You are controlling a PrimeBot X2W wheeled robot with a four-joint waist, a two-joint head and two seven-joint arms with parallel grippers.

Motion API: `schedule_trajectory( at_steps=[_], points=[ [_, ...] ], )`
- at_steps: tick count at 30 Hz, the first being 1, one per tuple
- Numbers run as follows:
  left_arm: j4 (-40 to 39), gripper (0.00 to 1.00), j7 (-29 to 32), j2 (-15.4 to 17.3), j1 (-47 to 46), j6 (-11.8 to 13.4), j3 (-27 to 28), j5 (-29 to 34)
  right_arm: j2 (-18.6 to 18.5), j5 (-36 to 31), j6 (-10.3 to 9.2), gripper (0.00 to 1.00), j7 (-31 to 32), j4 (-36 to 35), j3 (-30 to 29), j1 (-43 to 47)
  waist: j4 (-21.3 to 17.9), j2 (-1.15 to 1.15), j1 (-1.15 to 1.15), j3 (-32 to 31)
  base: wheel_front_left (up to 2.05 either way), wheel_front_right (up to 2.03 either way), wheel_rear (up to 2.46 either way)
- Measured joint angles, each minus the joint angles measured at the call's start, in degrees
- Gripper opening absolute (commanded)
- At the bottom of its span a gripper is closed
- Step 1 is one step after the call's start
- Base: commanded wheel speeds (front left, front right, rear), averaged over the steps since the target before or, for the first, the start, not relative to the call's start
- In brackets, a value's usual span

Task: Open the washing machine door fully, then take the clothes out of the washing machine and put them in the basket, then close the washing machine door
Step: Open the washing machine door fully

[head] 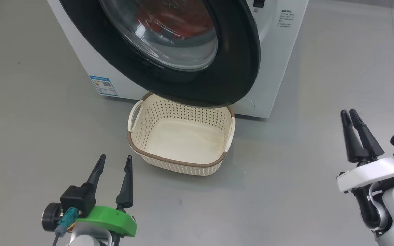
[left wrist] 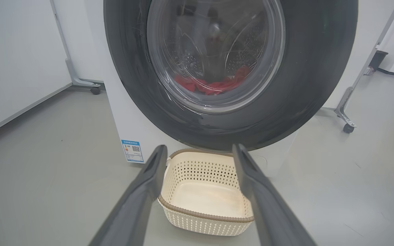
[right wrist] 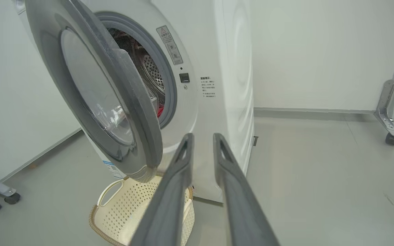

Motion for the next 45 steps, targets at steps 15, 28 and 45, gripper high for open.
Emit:
schedule_trajectory(
  at_steps=[15,28,45],
  points=[
    [-1.4,1.00,0.0,0.0,-2.7,0.0,-2.5,-1.4,7.5,27.8,1.49,0.00,9.7,-0.8,-11.0,-7.8,1.5,0.00,0.00,5.5,0.00,0.00,0.00],
    [-1.4,1.00,0.0,0.0,-5.3,0.0,-4.2,-2.7,6.8,44.1,-3.45,0.00,24.6,1.9,-16.7,-20.9,4.7,0.00,0.00,9.6,0.00,0.00,0.00],
    [-1.4,1.00,0.0,-0.1,-7.2,0.1,-5.6,-4.7,8.6,57.6,-8.15,0.00,40.6,9.4,-17.8,-34.0,8.1,0.00,0.01,12.7,0.00,0.00,0.00]
  ],
)
